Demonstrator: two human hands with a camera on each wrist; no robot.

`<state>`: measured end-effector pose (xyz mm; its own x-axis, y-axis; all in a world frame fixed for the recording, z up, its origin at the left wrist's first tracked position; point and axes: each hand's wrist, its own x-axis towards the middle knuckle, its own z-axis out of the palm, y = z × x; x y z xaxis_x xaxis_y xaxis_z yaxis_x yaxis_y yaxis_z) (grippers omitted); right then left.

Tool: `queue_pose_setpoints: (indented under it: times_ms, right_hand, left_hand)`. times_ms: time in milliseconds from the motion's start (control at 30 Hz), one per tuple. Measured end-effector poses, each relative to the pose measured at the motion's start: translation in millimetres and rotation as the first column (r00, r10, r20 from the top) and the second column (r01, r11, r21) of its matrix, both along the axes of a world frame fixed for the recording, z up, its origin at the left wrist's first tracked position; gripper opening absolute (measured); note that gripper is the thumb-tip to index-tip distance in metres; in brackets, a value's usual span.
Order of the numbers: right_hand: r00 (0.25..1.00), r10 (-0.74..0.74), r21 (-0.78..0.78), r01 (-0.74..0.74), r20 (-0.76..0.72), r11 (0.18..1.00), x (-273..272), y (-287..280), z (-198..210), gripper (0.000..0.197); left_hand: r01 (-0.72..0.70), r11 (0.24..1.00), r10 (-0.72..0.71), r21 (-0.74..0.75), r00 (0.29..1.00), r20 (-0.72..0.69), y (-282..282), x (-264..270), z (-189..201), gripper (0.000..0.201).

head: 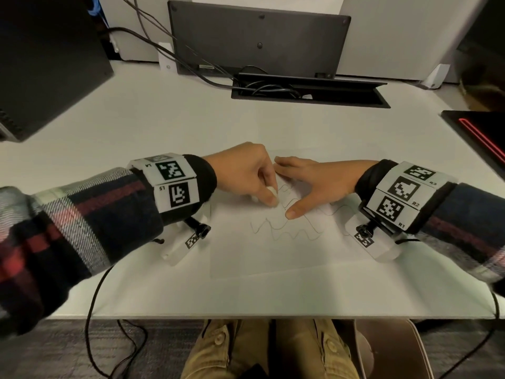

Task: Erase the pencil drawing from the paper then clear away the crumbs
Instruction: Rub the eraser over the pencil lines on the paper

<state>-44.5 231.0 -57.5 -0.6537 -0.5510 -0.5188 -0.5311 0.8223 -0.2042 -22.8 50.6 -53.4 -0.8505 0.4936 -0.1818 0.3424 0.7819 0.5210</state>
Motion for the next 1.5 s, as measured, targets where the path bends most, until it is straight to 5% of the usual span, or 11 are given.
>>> queue_pose_setpoints:
  times_ms: [367, 533, 667, 800, 1033, 1267, 1367, 1433, 1500]
  right_hand:
    - [1.0, -0.009, 0.008, 0.009, 0.014, 1.0, 0.8, -0.9, 2.2, 0.102]
    - [1.0, -0.02, 0.006, 0.02, 0.015, 1.0, 1.9, -0.3, 2.6, 0.101]
    - [1.0, -0.015, -0.005, 0.015, 0.022, 1.0, -0.8, 1.3, 0.6, 0.101]
    - [0.999, -0.016, -0.062, 0.018, 0.035, 0.998, -3.8, 9.4, 3.1, 0.099]
    - [0.988, -0.076, -0.417, 0.013, -0.134, 0.909, -0.5, 11.4, 17.2, 0.032]
    - [0.983, -0.137, -0.538, 0.052, -0.12, 0.841, 6.2, -4.4, 19.3, 0.014]
    - [0.974, -0.165, -0.518, 0.063, -0.153, 0.853, 7.2, -1.4, 16.8, 0.012]
    - [0.973, -0.16, -0.478, 0.061, -0.167, 0.876, 8.5, 3.2, 16.7, 0.016]
    - [0.978, -0.152, -0.434, 0.077, -0.14, 0.898, 9.8, 8.8, 17.1, 0.02]
  left_hand:
    - [-0.063, 0.998, 0.063, 0.008, 0.995, -0.082, -0.3, -2.2, -1.7, 0.024]
    - [0.037, 0.999, -0.037, 0.001, 0.999, 0.025, -0.8, 5.6, 0.6, 0.017]
    - [-0.099, 0.98, 0.107, 0.17, 0.994, -0.037, -14.1, -3.7, 6.5, 0.015]
    - [-0.157, 0.974, 0.159, 0.161, 0.987, 0.001, -28.4, -7.9, 4.9, 0.018]
    - [-0.215, 0.95, 0.204, 0.229, 0.977, 0.068, -24.9, -6.6, 1.0, 0.019]
    - [-0.251, 0.909, 0.213, 0.334, 0.966, 0.148, -10.9, -2.0, 2.4, 0.039]
    - [-0.207, 0.948, 0.173, 0.24, 0.972, 0.156, -10.2, 1.9, 0.7, 0.043]
    - [-0.056, 0.998, 0.054, 0.012, 0.99, 0.132, -9.3, 6.0, -1.5, 0.062]
    - [0.108, 0.972, -0.075, -0.21, 0.985, 0.158, -8.0, 9.8, -4.1, 0.085]
